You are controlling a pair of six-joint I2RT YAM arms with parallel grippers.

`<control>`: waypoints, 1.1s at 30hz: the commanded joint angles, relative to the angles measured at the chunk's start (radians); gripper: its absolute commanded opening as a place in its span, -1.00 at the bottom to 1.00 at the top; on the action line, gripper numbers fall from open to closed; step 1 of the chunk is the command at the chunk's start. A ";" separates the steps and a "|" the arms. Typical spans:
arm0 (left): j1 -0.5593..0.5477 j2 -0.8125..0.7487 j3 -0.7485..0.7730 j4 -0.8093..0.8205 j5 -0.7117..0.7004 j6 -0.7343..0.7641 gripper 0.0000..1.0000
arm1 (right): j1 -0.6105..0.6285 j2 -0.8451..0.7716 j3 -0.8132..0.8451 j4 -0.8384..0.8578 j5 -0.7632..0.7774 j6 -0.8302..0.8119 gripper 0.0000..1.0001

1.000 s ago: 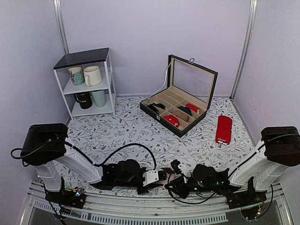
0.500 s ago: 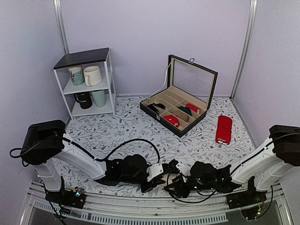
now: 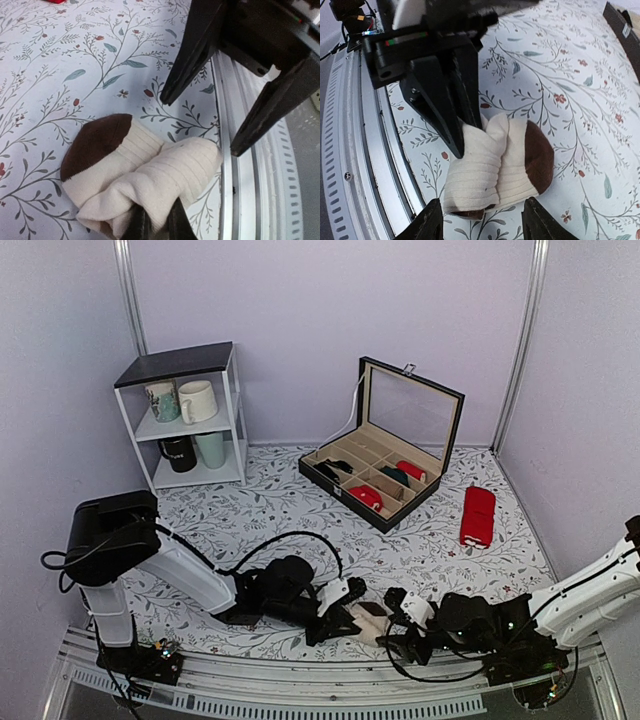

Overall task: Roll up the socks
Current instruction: Roll a pair of socks at the center of the board.

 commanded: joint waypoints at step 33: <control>0.006 0.120 -0.062 -0.363 0.113 -0.036 -1.00 | 0.033 0.293 0.021 0.245 -0.064 0.090 -0.14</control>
